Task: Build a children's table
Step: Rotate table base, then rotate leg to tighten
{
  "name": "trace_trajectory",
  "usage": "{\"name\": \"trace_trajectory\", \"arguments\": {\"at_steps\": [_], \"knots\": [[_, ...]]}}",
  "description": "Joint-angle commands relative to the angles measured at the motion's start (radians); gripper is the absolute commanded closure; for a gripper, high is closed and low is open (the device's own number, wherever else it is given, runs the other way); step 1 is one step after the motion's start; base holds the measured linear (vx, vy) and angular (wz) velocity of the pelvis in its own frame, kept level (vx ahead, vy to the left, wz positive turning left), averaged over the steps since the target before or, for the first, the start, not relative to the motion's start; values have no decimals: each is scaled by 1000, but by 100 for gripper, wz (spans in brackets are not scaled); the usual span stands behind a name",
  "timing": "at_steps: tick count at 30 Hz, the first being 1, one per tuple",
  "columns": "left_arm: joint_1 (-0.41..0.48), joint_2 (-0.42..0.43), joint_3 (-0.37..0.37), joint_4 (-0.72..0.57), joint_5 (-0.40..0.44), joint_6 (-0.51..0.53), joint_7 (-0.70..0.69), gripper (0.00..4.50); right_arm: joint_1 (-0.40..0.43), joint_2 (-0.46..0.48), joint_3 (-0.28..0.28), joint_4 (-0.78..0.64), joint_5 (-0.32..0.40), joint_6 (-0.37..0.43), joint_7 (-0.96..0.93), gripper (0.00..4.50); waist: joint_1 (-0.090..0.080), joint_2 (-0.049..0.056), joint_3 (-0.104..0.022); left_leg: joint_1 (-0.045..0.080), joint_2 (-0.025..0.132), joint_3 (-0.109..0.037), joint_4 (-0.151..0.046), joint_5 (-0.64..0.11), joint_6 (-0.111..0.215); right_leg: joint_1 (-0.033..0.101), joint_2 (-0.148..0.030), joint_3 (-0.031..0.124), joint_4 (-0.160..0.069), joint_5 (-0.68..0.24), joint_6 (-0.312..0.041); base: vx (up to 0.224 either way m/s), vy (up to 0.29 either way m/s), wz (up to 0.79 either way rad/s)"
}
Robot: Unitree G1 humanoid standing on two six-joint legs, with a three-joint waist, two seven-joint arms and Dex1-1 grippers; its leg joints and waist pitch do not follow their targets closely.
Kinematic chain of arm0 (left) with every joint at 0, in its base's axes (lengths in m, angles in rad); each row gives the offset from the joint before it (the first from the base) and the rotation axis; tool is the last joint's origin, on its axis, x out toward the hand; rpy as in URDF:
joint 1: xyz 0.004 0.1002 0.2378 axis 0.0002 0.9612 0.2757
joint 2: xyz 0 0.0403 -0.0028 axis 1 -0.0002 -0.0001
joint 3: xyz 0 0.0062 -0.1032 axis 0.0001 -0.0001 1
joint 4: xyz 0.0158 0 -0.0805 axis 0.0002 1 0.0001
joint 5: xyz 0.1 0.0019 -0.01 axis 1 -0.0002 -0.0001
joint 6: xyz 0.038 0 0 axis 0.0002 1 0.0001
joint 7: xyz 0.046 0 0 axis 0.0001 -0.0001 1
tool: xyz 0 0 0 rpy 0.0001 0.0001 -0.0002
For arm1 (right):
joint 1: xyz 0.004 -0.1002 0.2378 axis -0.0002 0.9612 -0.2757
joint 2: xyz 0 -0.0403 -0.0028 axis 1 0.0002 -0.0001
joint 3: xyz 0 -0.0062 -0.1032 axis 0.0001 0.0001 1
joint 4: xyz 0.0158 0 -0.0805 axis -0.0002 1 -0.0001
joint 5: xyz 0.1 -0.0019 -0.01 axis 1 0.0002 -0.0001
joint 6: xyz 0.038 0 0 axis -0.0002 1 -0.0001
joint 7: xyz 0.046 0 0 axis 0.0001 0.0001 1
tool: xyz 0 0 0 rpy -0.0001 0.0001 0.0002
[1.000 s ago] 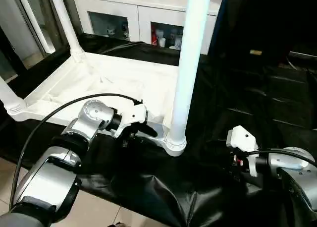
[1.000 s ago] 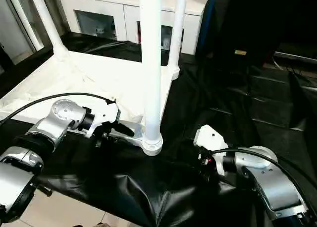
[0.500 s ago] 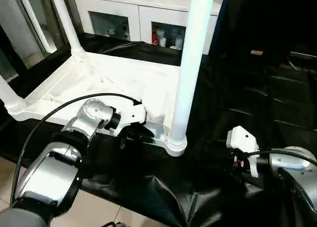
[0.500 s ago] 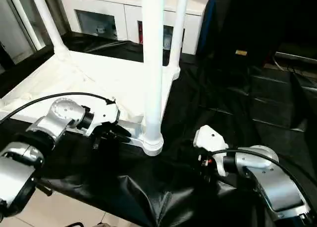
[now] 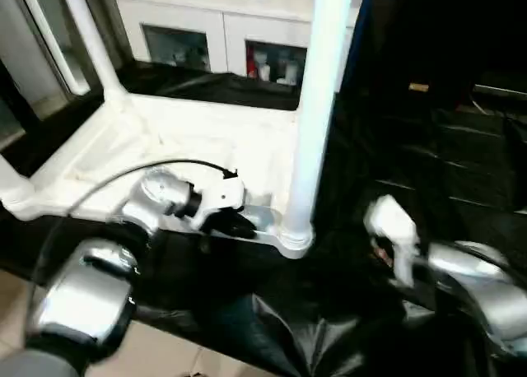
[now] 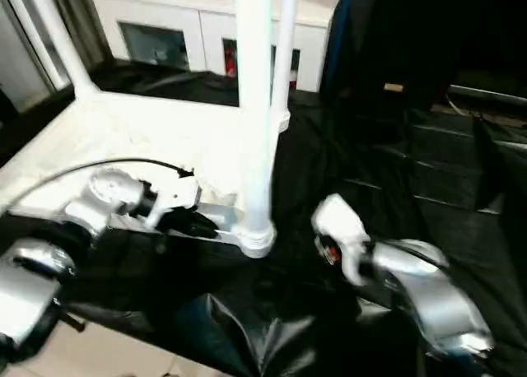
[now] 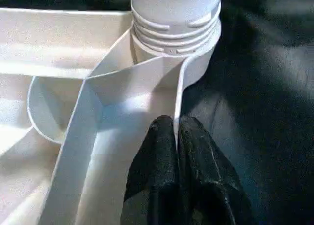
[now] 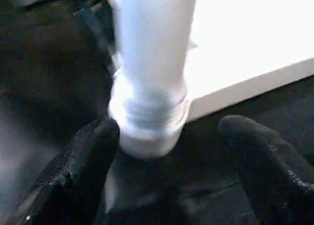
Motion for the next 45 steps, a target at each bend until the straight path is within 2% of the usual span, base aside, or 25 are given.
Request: {"name": "trace_trajectory", "arguments": {"at_steps": [1, 2, 5, 8, 12, 13, 17, 20, 21, 24, 26, 28, 29, 30, 33, 34, 35, 36, 39, 42, 44, 45], "knots": [[56, -25, 20, -15, -40, 103, 42, 448, -23, 17, -30, 23, 5, 15, -39, 68, 9, -24, -60, 15, 37, -23, -65, -272, 36, 40, -66, 33, -85, -367, -229, 0, 0, 0], [69, -30, 23, -41, -49, 102, 38, 448, -26, 24, -28, 27, 4, 15, -44, 68, 8, -20, -60, 11, 38, -23, -67, -269, 38, 41, -65, 32, -85, -360, -226, 0, 0, 0], [97, -27, 8, -98, -24, 58, 77, 448, -39, 42, -3, 46, -20, 3, -53, 68, 6, -21, -62, 9, 39, -25, -69, -276, 39, 42, -64, 33, -84, -330, -217, 0, 0, 0], [120, -20, 3, -152, 3, 37, 102, 448, -47, 50, 14, 56, -36, -8, -59, 68, 2, -22, -60, 9, 39, -24, -70, -288, 36, 39, -64, 33, -89, -353, -206, 0, 0, 0], [148, 4, -11, -217, 9, 95, 80, 448, -44, 36, 11, 54, -29, -17, -54, 68, 2, -20, -60, 10, 42, -27, -74, -295, 28, 39, -64, 34, -87, -368, -191, 0, 0, 0], [151, 7, -9, -226, 3, 117, 75, 403, -43, 33, 9, 54, -29, -18, -54, 68, 0, -21, -59, 11, 41, -25, -74, -297, 26, 37, -62, 34, -86, -362, -194, 0, 0, 0], [145, 11, -1, -214, 13, 119, 125, 384, -43, 26, 0, 59, -31, -22, -46, 68, -3, -22, -60, 10, 38, -26, -71, -294, 29, 38, -63, 34, -88, -366, -188, 0, 0, 0], [137, 11, 14, -192, 13, 150, 148, 384, -46, 26, 2, 60, -32, -25, -43, 68, -2, -17, -57, 12, 38, -25, -73, -309, 25, 35, -62, 34, -91, -389, -189, 0, 0, 0], [139, 15, 13, -196, 12, 170, 148, 384, -48, 26, 3, 55, -26, -23, -41, 68, -4, -20, -56, 12, 38, -26, -74, -322, 21, 34, -60, 33, -93, -405, -184, 0, 0, 0], [141, 17, 12, -201, 12, 164, 147, 384, -47, 26, 3, 52, -24, -23, -42, 68, -5, -20, -55, 13, 36, -27, -74, -337, 17, 33, -63, 33, -98, -446, -169, 0, 0, 0], [132, 13, 25, -198, 0, 161, 154, 418, -46, 20, 14, 53, -23, -27, -23, 68, -4, -24, -55, 13, 36, -28, -74, -340, 19, 32, -63, 33, -101, -471, -158, 0, 0, 0], [129, 11, 30, -196, -5, 163, 157, 421, -45, 17, 19, 55, -25, -30, -17, 68, -4, -23, -54, 14, 37, -28, -74, -340, 20, 29, -63, 33, -102, -475, -156, 0, 0, 0], [130, 15, 23, -199, -3, 168, 144, 441, -47, 8, 29, 73, -46, -47, -18, 68, -4, -27, -54, 11, 37, -29, -75, -336, 20, 31, -64, 33, -101, -476, -153, 0, 0, 0], [132, 16, 20, -203, -2, 171, 139, 441, -48, 6, 30, 80, -51, -51, -20, 68, -5, -26, -54, 10, 37, -29, -75, -333, 20, 32, -63, 32, -100, -476, -152, 0, 0, 0], [143, 18, 18, -220, -16, 196, 108, 441, -67, 22, 20, 105, -54, -51, -47, 68, -7, -27, -56, 9, 37, -29, -75, -324, 20, 33, -65, 33, -98, -457, -158, 0, 0, 0], [145, 18, 19, -225, -20, 201, 100, 441, -76, 30, 19, 116, -56, -57, -53, 68, -9, -29, -57, 5, 37, -30, -76, -311, 23, 35, -65, 32, -94, -436, -166, 0, 0, 0], [148, 18, 19, -230, -24, 204, 92, 441, -84, 39, 19, 125, -56, -59, -59, 68, -8, -27, -60, 7, 38, -28, -74, -296, 26, 35, -64, 33, -91, -396, -177, 0, 0, 0], [149, 17, 21, -232, -28, 203, 91, 450, -93, 54, 14, 136, -45, -52, -63, 42, -9, -28, -61, 8, 40, -27, -74, -291, 28, 34, -63, 34, -89, -372, -186, 0, 0, 0], [151, 14, 24, -237, -31, 204, 100, 450, -121, 98, 6, 178, -21, -60, -71, 30, -10, -30, -61, 9, 38, -22, -71, -271, 37, 35, -63, 34, -83, -301, -221, 0, 0, 0], [149, 13, 25, -236, -29, 205, 105, 450, -127, 112, 20, 181, -14, -67, -51, 7, -4, -30, -61, 9, 40, -21, -71, -250, 41, 38, -63, 35, -81, -285, -221, 0, 0, 0], [148, 13, 26, -238, -28, 206, 109, 450, -131, 116, 26, 184, -16, -72, -45, 7, -2, -30, -61, 9, 39, -21, -72, -244, 41, 39, -63, 35, -80, -281, -221, 0, 0, 0], [148, 13, 26, -239, -27, 205, 112, 450, -133, 117, 29, 188, -21, -74, -43, 7, -2, -34, -61, 8, 39, -21, -72, -246, 41, 40, -63, 35, -81, -288, -218, 0, 0, 0]]}}
